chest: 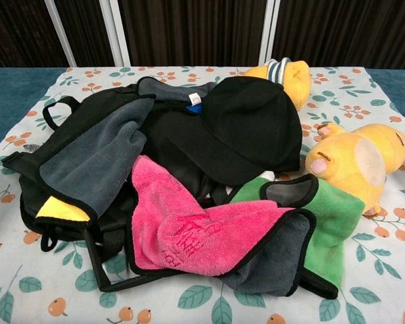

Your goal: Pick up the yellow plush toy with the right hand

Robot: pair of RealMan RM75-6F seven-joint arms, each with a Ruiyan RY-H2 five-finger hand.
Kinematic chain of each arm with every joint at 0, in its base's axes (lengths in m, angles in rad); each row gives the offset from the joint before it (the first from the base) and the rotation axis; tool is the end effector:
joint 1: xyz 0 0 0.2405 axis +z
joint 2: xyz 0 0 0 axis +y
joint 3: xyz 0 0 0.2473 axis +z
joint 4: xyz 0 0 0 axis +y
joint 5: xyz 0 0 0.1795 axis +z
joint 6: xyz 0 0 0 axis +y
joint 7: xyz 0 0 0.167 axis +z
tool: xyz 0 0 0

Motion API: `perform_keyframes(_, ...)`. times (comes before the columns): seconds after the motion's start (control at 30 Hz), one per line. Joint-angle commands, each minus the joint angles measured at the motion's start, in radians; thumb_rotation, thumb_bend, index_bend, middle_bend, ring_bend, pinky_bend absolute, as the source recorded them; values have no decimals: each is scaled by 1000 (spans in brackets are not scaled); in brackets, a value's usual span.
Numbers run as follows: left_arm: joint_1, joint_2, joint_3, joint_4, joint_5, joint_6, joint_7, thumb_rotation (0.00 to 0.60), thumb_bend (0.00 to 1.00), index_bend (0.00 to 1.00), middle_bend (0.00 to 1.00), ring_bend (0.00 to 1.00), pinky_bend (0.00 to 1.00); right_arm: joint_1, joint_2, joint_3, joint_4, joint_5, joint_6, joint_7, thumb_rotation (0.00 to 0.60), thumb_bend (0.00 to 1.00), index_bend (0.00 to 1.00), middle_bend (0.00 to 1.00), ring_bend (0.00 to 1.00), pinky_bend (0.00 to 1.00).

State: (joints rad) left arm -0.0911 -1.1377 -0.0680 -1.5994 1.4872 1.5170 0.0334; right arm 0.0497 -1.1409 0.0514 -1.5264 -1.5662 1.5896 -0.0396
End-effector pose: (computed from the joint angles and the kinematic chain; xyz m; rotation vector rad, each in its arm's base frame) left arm -0.2890 0.2058 0.1871 -1.3558 -0.8480 -0.9174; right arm -0.2932 -0.1906 0.1950 1.3888 -0.7412 0.9013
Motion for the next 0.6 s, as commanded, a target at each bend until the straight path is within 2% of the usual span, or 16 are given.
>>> perform_keyframes(0.03, 0, 0, 0, 0, 1, 0, 0, 600, 590, 211, 58, 96, 0, 0, 1, 0, 1, -1, -2, 2, 600, 205, 0, 22, 97, 191)
perform_keyframes(0.6, 2, 0, 0, -4, -1, 4, 1, 600, 590, 210, 58, 96, 0, 0, 2, -1, 7, -14, -4, 11, 600, 204, 0, 22, 97, 191)
